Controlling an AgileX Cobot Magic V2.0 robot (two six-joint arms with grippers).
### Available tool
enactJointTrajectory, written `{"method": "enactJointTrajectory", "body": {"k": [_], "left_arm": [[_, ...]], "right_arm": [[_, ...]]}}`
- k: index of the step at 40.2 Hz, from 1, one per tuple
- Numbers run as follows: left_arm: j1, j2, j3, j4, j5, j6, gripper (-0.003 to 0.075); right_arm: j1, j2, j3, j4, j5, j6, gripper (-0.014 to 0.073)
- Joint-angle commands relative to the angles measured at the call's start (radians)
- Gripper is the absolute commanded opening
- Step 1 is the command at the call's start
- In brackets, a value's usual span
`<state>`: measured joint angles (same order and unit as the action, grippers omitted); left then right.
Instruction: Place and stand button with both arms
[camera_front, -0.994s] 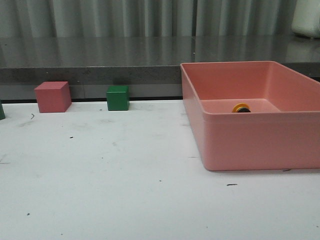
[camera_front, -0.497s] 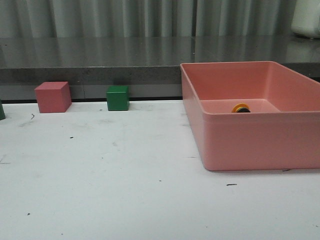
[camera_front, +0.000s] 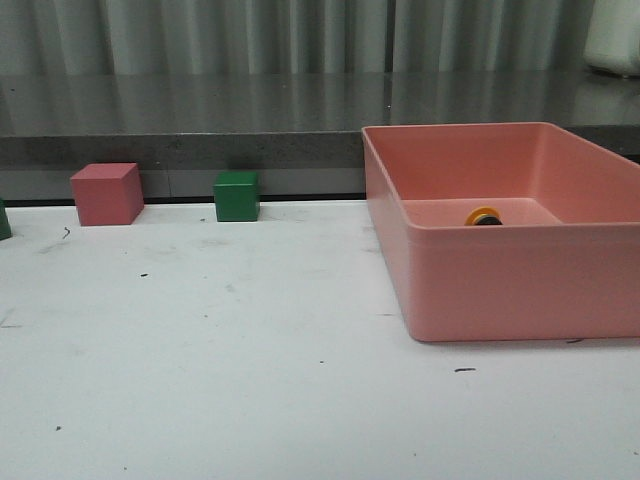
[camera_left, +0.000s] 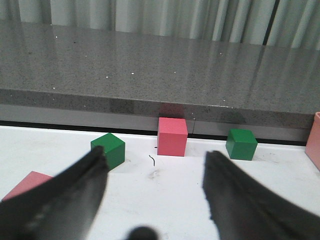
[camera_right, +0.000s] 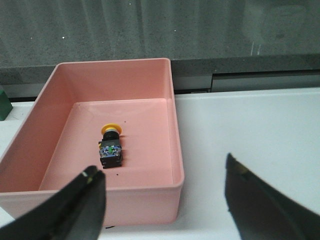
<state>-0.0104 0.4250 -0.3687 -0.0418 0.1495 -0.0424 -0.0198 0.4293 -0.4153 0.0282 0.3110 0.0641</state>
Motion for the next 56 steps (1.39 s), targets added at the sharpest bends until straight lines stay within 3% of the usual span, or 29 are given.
{"method": "enactJointTrajectory", "body": {"k": [1, 9, 14, 24, 36, 56], "left_arm": [[0.002, 0.012, -0.04, 0.001, -0.088, -0.007, 0.0652], [0.002, 0.012, -0.04, 0.001, -0.088, -0.007, 0.0658], [0.002, 0.012, -0.04, 0.001, -0.088, -0.007, 0.0658], [0.002, 0.012, -0.04, 0.001, -0.088, -0.007, 0.0658], [0.002, 0.012, -0.04, 0.001, -0.088, -0.007, 0.0658], [0.002, 0.012, -0.04, 0.001, -0.088, -0.007, 0.0658]], "right_arm": [[0.001, 0.026, -0.038, 0.0, -0.109, -0.013, 0.065], [0.001, 0.227, -0.101, 0.018, -0.162, -0.013, 0.0644], [0.005, 0.439, -0.216, 0.095, -0.135, -0.013, 0.0644], [0.131, 0.793, -0.461, 0.12, -0.091, -0.013, 0.0644], [0.163, 1.163, -0.796, 0.126, 0.182, -0.013, 0.0644], [0.163, 1.602, -1.187, 0.126, 0.334, -0.005, 0.0643]]}}
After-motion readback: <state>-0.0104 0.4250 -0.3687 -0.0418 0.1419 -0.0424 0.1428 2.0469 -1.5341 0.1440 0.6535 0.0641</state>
